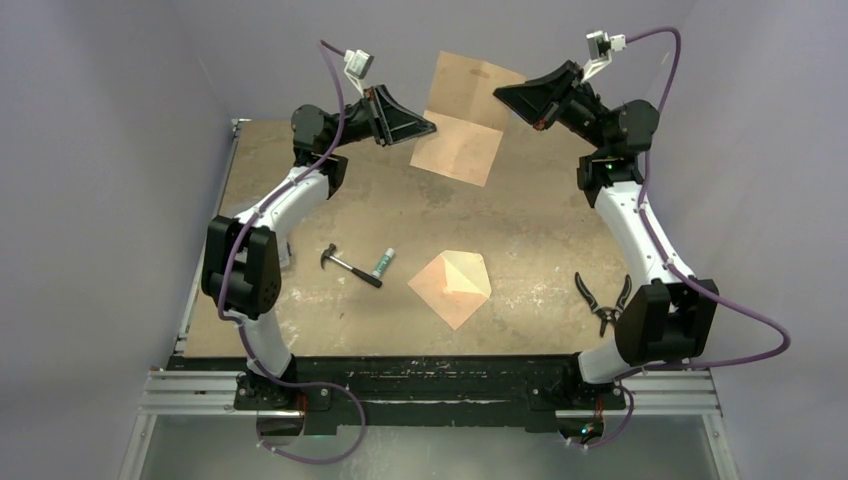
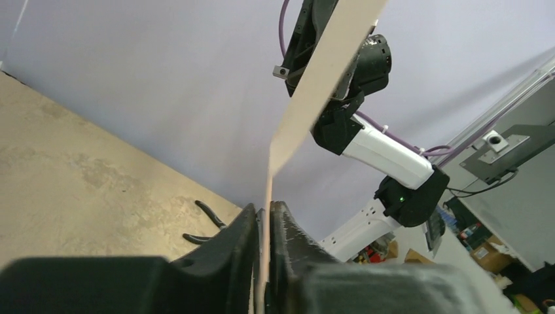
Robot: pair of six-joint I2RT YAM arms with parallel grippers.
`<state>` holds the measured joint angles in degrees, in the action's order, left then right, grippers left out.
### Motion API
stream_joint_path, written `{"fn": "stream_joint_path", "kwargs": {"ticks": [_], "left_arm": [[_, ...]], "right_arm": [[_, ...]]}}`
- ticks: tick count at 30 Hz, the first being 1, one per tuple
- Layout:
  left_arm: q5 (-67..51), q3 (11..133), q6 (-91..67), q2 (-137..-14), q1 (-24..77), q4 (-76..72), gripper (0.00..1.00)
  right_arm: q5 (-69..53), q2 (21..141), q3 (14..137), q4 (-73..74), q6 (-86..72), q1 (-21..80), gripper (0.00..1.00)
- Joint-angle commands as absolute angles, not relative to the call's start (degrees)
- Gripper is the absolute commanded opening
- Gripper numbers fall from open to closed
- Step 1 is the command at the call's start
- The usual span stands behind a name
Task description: Place the letter into the envelope and seal it
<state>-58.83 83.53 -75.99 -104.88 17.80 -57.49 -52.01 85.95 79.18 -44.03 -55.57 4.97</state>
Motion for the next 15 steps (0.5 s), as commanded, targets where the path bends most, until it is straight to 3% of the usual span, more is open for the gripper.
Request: {"fn": "stream_joint_path", "kwargs": {"ticks": [1,7,9,11,13,15], "left_arm": [[-58.44,84.0,-77.11,-104.37,18.34,-61.12,0.03],[-56.76,84.3,-73.29,-103.38,18.37,-53.96,0.0],[-55.19,84.87,-69.74,-102.73,18.37,-48.4,0.0],[-53.36,85.94,-66.65,-102.44,18.28,-42.88,0.0],[-51.87,87.16,-65.06,-102.62,18.28,-39.63,0.0],[-50.72,88.16,-64.92,-103.01,18.19,-38.96,0.0]], "right_arm": [[-51.87,83.5,80.77,-44.68,-53.61,5.09,0.0],[-54.67,83.19,80.94,-44.76,-51.97,5.02,0.03],[-56.52,82.62,80.71,-44.99,-50.04,5.06,0.35],[-59.36,81.78,79.95,-45.03,-47.91,5.01,0.57],[-62.49,80.7,78.84,-45.14,-46.52,5.05,0.65],[-65.57,79.14,77.45,-46.01,-45.81,5.11,0.68]]}}
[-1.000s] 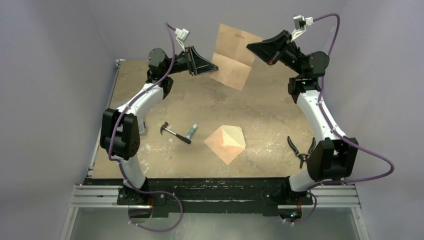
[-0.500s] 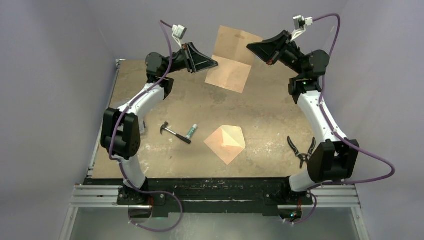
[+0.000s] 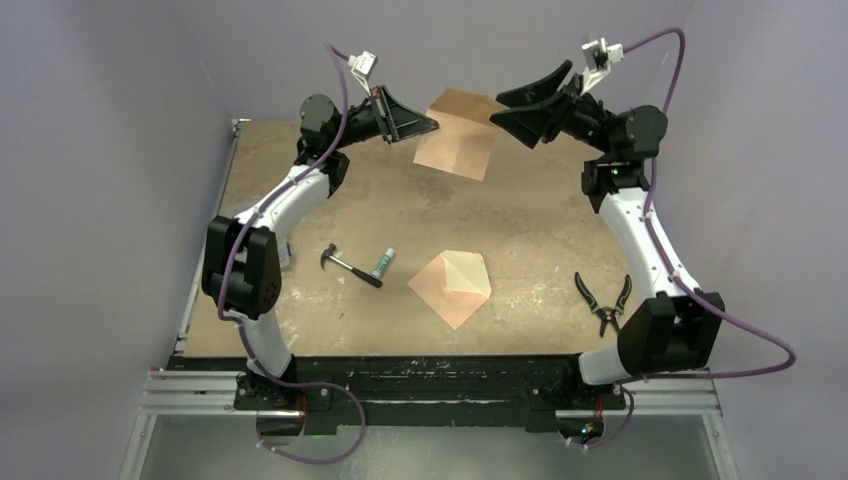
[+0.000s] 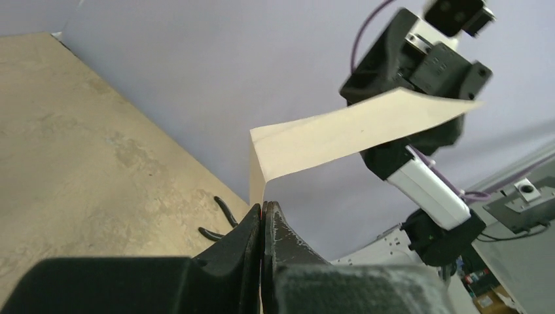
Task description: Place the letter into the envelope and seal it
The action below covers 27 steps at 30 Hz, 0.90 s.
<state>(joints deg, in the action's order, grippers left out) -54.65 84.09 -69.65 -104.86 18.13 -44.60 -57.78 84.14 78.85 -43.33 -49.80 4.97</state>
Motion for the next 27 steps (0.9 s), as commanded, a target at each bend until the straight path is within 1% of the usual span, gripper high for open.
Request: {"fn": "stream_joint_path", "kwargs": {"ticks": [1,4,6,9,12,13,15,17,18,19,21,23,24,27], "left_arm": [[-50.19,88.68,-65.18,-103.23,18.19,-38.95,0.0],[-49.52,90.18,-66.97,-104.38,18.19,-41.07,0.0],[-49.97,90.55,-68.78,-105.04,18.19,-43.92,0.0],[-50.59,90.27,-68.45,-105.53,18.19,-44.87,0.0],[-52.5,89.81,-64.71,-104.69,18.19,-44.5,0.0],[-52.82,89.44,-62.5,-103.98,18.19,-43.73,0.0],[-53.18,89.14,-57.09,-102.44,18.19,-40.28,0.0],[-53.99,89.16,-53.05,-101.09,18.19,-38.08,0.0],[-54.93,89.27,-51.94,-100.5,18.19,-37.89,0.0],[-56.07,89.41,-51.27,-100.0,18.19,-37.95,0.0],[-59.05,89.76,-49.56,-99.17,18.19,-37.59,0.0],[-62.26,90.36,-48.31,-98.53,18.16,-36.8,0.0],[-64.21,90.8,-47.7,-98.45,18.13,-36.33,0.0],[-69.08,92.05,-45.48,-98.44,18.13,-33.44,0.0]], "right_arm": [[-67.12,78.54,76.99,-46.31,-45.46,5.22,0.68],[-70.22,77.22,76.87,-43.23,-43.33,5.65,0.68],[-68.32,76.46,77.65,-37.6,-39.69,5.7,0.67],[-62.35,76.12,80.02,-30.73,-34.75,5.78,0.59],[-50.82,75.65,82.14,-25.78,-34.76,5.91,0.53],[-46.41,75.39,82.43,-24.3,-34.94,6.04,0.53],[-41.84,75.42,83.08,-20.11,-34.06,6.29,0.59],[-40.0,76.32,83.18,-16.74,-31.62,6.33,0.67],[-39.85,76.83,83.1,-15.08,-30.77,6.33,0.7],[-40.61,77.15,82.76,-14.21,-29.87,6.37,0.76],[-43.63,77.34,81.37,-14.85,-28.51,6.48,0.81],[-49.55,77.19,79.95,-16.77,-26.16,6.85,0.82],[-51.68,77.05,79.87,-15.46,-23.07,7.28,0.82],[-54.06,76.52,81.68,-5.3,-8.4,10.49,0.82]]}}
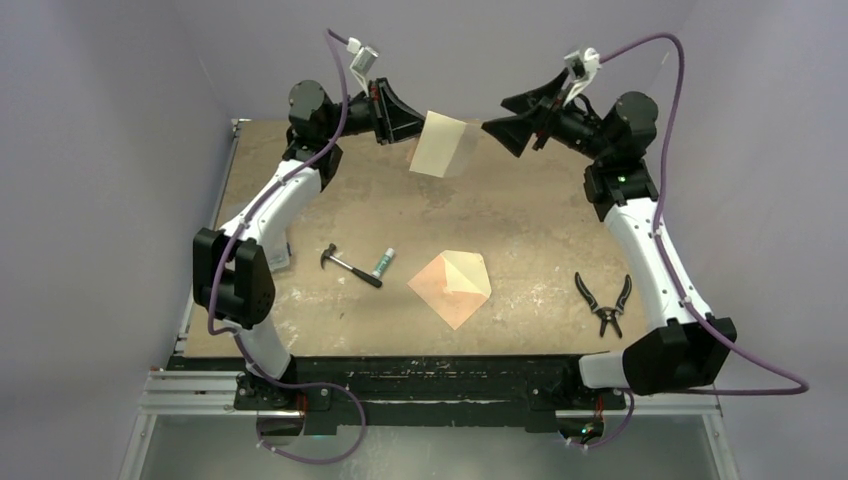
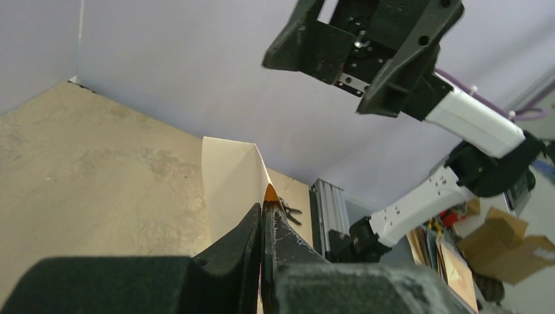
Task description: Place the letter into the envelope and seal it
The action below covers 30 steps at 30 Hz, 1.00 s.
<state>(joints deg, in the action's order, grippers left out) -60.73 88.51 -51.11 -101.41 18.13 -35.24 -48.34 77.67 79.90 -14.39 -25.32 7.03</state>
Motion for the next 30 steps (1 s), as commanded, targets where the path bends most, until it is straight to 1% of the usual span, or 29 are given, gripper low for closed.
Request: {"fn": "stream_joint_path", "kwargs": {"ticks": [1,2,4,10,14,17,18,20,25,26,28,29,30], "left_arm": [[-70.44,92.07,-45.2,-98.39,18.19,-33.32,0.0],[-71.56,92.03,-45.26,-98.25,18.19,-33.31,0.0],[-74.01,91.7,-45.12,-97.82,18.19,-33.93,0.0],[-80.81,89.78,-46.48,-96.07,18.19,-37.71,0.0],[-82.62,87.67,-50.53,-95.04,18.19,-43.82,0.0],[-83.25,87.08,-55.16,-94.92,18.28,-49.64,0.0],[-83.5,87.1,-56.59,-95.04,18.28,-51.33,0.0],[-83.83,87.18,-59.71,-95.3,18.28,-54.83,0.0],[-84.08,87.75,-68.76,-96.9,18.28,-64.91,0.0],[-83.92,87.99,-71.42,-97.54,18.28,-67.73,0.0],[-83.56,88.92,-78.43,-99.35,18.28,-74.82,0.0],[-83.5,89.63,-81.97,-100.39,18.28,-78.5,0.0],[-83.56,90.42,-86.45,-101.5,18.28,-83.15,0.0]], "right_arm": [[-53.21,76.55,82.67,-1.28,-3.91,12.13,0.82],[-52.28,76.7,83.34,2.27,0.61,13.61,0.83],[-50.77,76.44,83.22,4.85,6.68,15.86,0.83],[-52.71,75.38,82.7,5.81,12.61,17.03,0.82],[-54.46,75.56,83.9,12.64,19.08,18.29,0.79],[-55.44,76.22,85.05,17.74,22.61,19.9,0.75],[-55.5,76.59,85.81,19.49,23.74,20.35,0.7],[-56.25,76.85,86.61,21.35,24.65,20.71,0.57],[-57.12,76.75,88.15,23.75,25.65,20.77,0.38],[-57.39,76.62,88.35,24.05,25.85,20.82,0.3],[-57.02,76.13,88.46,24.19,25.84,20.8,0.09],[-56.51,75.85,88.39,24.11,25.64,20.78,0.0],[-56.11,75.52,88.37,24.05,25.59,20.82,0.0]]}}
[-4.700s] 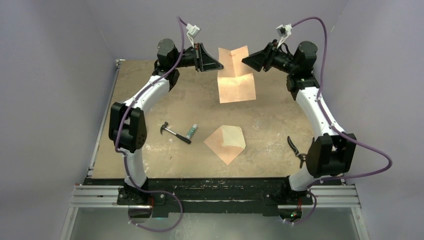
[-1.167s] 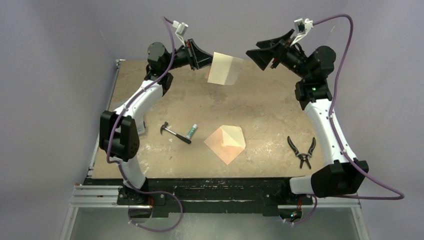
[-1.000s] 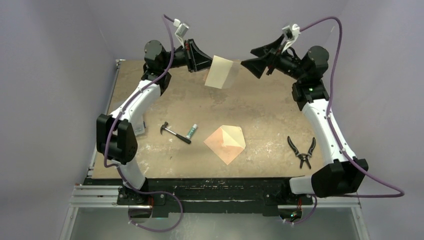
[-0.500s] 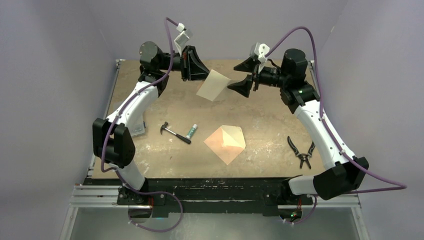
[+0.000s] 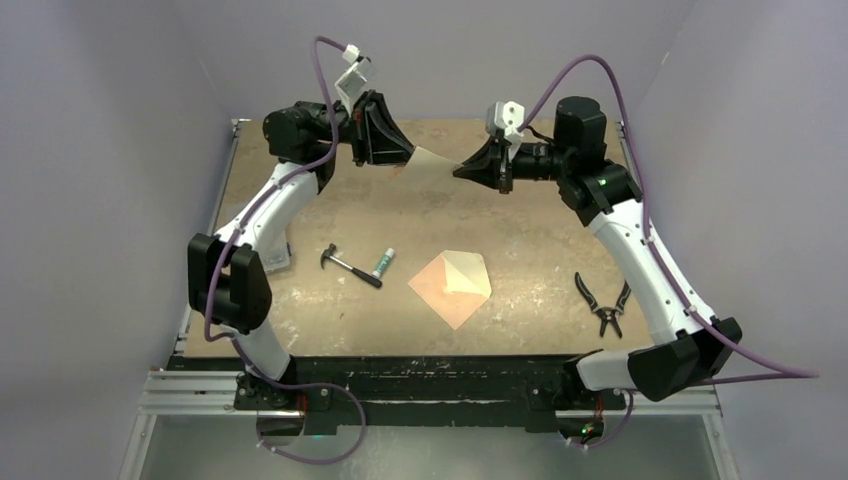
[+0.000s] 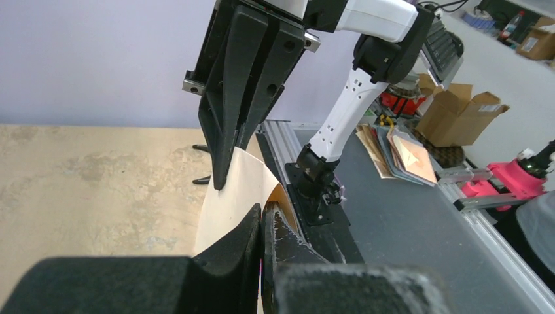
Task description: Place the letter into the envelope and seal it
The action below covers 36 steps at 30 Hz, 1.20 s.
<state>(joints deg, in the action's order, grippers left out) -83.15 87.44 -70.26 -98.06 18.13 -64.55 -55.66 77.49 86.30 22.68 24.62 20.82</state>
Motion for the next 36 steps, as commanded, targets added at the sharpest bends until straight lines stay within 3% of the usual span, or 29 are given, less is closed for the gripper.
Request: {"fn": "stream_joint_path", "kwargs": {"ticks": [1,4,6,10,13,16,19,21,22,24,31,36], "left_arm": [[-83.66,91.61,-91.08,-102.91,18.28,-87.87,0.0],[-83.97,96.42,-106.1,-107.62,18.28,-101.37,0.0],[-83.74,97.65,-107.42,-108.93,18.28,-101.77,0.0],[-82.8,98.61,-107.56,-109.9,17.87,-101.8,0.29],[-81.08,98.31,-107.03,-110.12,16.32,-101.74,0.39],[-77.88,96.49,-104.25,-109.62,13.57,-99.6,0.43],[-73.02,90.96,-90.93,-106.22,10.49,-86.16,0.44],[-65.21,86.72,-69.65,-100.97,8.23,-61.25,0.44],[-60.13,86.51,-54.22,-97.71,7.66,-41.8,0.44],[-49.71,89.25,-33.24,-94.17,8.05,-15.97,0.5],[-36.76,89.91,-30.06,-93.42,7.21,-8.94,0.52],[-33.51,83.44,-29.02,-87.56,7.65,-17.16,0.54]], "right_arm": [[-55.49,75.12,88.24,24.0,25.64,20.83,0.0],[-54.89,74.39,87.92,23.88,25.48,20.83,0.0],[-54.84,74.36,88.16,23.93,25.13,20.83,0.0],[-53.82,74.15,88.67,23.99,24.61,20.83,0.0],[-51.38,73.86,88.43,23.98,24.52,20.78,0.0],[-48.74,73.53,88.02,23.84,24.17,20.83,0.0],[-44.86,73.75,88.28,23.22,21.2,20.82,0.0],[-42.09,75.64,90.85,23.82,16.39,20.69,0.0],[-41.64,76.66,91.62,23.63,14.21,20.69,0.0],[-42.24,79.48,93.88,23.8,9.74,20.57,0.0],[-43.47,82.04,91.65,19.01,2.28,20.57,0.0],[-42.79,81.98,88.59,12.0,-5.95,20.57,0.0]]}}
